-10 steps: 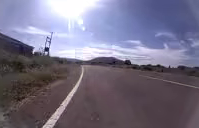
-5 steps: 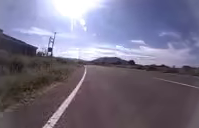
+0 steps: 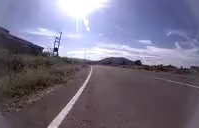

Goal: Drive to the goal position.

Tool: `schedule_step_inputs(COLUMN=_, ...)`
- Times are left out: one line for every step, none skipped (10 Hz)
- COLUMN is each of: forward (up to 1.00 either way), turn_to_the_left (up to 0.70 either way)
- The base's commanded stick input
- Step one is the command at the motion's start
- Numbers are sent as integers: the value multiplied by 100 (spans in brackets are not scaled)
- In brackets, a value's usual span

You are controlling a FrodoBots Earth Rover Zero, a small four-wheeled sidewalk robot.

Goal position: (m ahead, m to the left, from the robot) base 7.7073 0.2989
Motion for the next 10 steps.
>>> schedule_step_inputs(forward=100, turn_to_the_left=0)
schedule_step_inputs(forward=100, turn_to_the_left=0)
schedule_step_inputs(forward=100, turn_to_the_left=0)
schedule_step_inputs(forward=100, turn_to_the_left=0)
schedule_step_inputs(forward=100, turn_to_the_left=0)
schedule_step_inputs(forward=100, turn_to_the_left=0)
schedule_step_inputs(forward=100, turn_to_the_left=0)
schedule_step_inputs(forward=100, turn_to_the_left=0)
schedule_step_inputs(forward=100, turn_to_the_left=0)
schedule_step_inputs(forward=100, turn_to_the_left=0)
